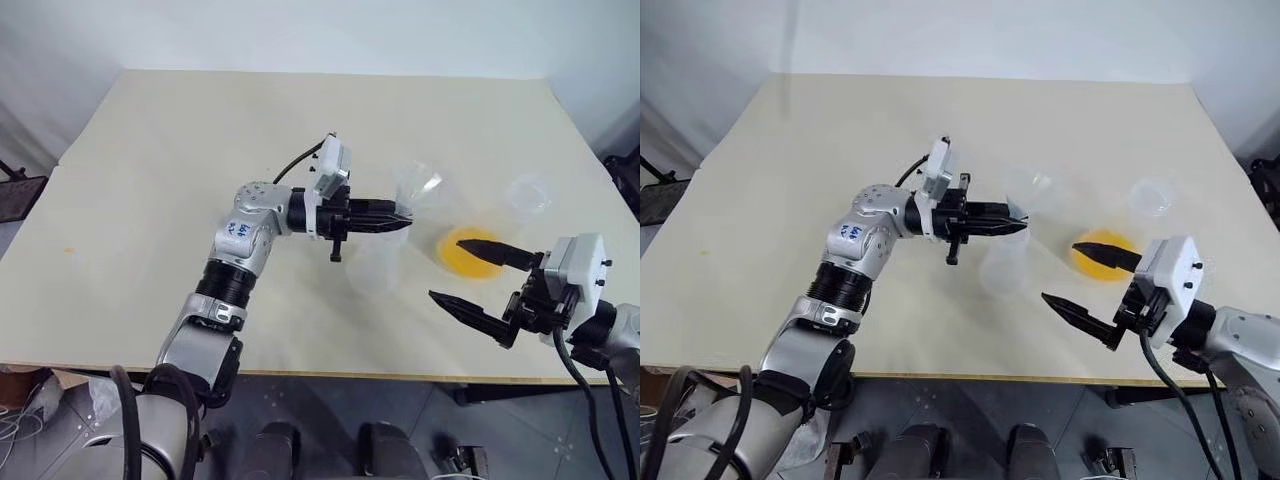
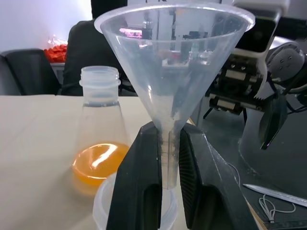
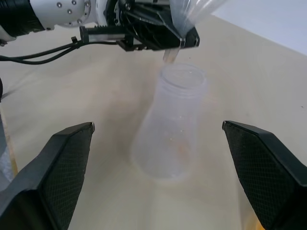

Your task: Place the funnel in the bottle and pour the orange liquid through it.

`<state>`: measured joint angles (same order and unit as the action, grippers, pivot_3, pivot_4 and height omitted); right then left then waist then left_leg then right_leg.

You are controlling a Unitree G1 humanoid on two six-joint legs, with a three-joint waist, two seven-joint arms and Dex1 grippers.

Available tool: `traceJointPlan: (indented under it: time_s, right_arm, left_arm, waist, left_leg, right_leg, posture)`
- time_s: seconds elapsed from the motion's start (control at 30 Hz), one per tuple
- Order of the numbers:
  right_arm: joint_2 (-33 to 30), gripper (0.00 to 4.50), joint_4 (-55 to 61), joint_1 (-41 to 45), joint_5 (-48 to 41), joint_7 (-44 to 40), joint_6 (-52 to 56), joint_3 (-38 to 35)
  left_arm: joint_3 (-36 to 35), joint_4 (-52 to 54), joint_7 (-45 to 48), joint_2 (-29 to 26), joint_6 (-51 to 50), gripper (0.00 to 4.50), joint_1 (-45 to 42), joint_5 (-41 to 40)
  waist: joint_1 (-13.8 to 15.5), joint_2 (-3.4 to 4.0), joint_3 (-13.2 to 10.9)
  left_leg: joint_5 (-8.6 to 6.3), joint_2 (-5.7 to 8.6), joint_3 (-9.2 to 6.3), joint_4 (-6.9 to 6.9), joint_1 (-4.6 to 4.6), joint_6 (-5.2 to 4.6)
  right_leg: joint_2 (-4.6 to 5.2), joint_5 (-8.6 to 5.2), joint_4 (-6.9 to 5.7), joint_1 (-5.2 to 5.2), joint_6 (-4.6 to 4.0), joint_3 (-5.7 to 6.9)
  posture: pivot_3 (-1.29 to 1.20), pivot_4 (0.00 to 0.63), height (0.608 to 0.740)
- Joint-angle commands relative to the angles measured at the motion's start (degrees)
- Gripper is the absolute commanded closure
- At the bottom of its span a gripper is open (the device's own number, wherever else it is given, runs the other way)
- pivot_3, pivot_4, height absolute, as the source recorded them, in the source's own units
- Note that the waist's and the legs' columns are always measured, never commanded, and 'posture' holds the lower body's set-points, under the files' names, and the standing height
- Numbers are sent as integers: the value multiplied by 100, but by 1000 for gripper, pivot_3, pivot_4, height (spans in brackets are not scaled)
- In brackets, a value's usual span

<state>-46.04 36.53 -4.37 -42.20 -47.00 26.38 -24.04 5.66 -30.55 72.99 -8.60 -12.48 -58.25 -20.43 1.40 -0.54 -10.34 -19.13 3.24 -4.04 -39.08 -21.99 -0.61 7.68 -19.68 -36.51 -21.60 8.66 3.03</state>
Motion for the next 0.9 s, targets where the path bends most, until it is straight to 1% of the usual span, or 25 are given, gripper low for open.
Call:
traceJointPlan:
  time_s: [0.03,0.37,0.9]
  right_arm:
    - [44,0,250,-61,-104,84,-85,-240]
    - [211,0,208,-48,-120,224,-113,-229]
    - [164,0,224,-67,-120,216,-82,-274]
  left_arm:
    - [-44,-153,-93,107,183,4326,-200,32]
    - [-64,-362,-168,122,296,4326,-249,121]
    - [-3,-679,-91,162,428,4326,-364,251]
  waist:
    - [2,0,0]
    - [2,1,0]
    - [2,1,0]
  left_leg:
    - [0,0,0,0,0,0]
    - [0,0,-1,0,0,0]
    - [0,3,-1,0,-1,0]
  right_leg:
    - [-1,0,-1,0,0,0]
    - [0,0,0,0,0,1]
    - [0,0,0,0,0,1]
  posture:
    - [0,150,740]
    - [0,150,740]
    - [0,150,740]
